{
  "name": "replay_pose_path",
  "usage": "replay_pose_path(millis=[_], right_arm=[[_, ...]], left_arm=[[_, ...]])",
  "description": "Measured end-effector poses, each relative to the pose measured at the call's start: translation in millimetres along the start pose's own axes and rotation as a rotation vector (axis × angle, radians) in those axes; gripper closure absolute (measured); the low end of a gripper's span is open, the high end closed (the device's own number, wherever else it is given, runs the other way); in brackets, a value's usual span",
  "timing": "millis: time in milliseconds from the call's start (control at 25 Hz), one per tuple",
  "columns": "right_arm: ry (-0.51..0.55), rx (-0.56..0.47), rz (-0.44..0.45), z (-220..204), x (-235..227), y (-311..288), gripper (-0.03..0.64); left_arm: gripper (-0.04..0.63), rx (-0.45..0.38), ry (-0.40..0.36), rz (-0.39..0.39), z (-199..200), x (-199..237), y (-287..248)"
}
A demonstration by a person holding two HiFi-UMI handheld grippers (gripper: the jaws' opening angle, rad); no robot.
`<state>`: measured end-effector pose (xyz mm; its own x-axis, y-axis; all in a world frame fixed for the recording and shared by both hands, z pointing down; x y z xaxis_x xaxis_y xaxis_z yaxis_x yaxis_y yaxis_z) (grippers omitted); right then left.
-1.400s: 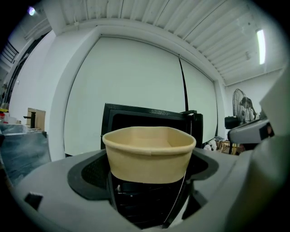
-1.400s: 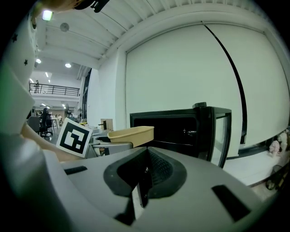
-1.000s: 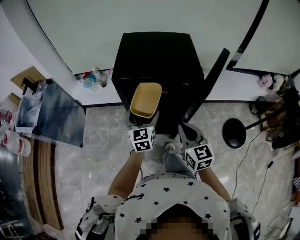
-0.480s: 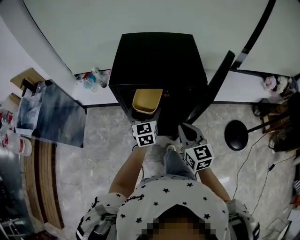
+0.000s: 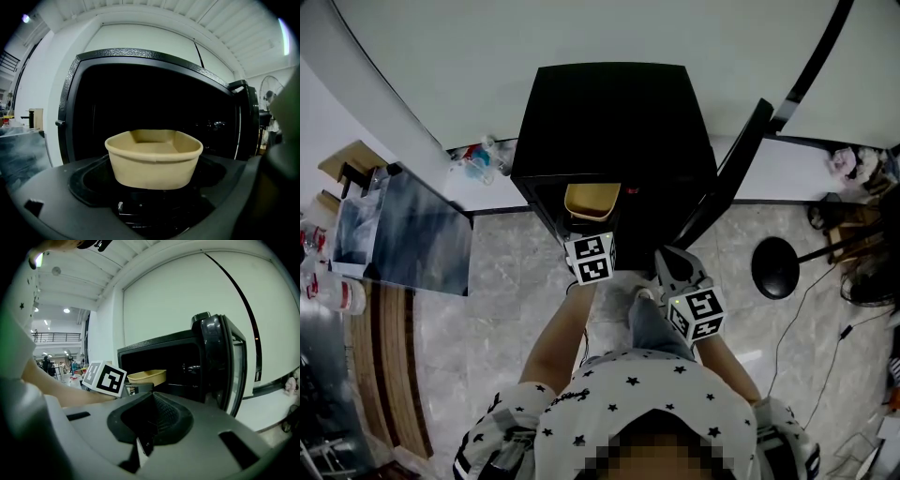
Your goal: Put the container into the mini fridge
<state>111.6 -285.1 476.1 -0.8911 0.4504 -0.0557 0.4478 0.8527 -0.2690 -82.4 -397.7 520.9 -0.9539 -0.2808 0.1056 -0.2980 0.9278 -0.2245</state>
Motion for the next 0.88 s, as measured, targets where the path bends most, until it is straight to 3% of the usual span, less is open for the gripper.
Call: replay_pose_path(millis=[880], right_arm=[[-0.004, 0.023, 0.008, -4.8, -16.5, -14.2, 0.624]], left_arm=[[0.069, 0.039, 0.008, -0.008, 15.6, 6.0, -62.7]])
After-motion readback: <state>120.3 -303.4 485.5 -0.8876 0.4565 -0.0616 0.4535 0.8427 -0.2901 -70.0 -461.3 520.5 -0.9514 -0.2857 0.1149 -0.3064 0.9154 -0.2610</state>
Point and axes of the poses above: the fingertips, and each gripper's own axes: y backward along the fingers, x to its left, z out of its top, the point moved 8 cm from there along y, backward along the fingers, and after that the axes turned 6 degrees about -z, right-handed, at the moved point
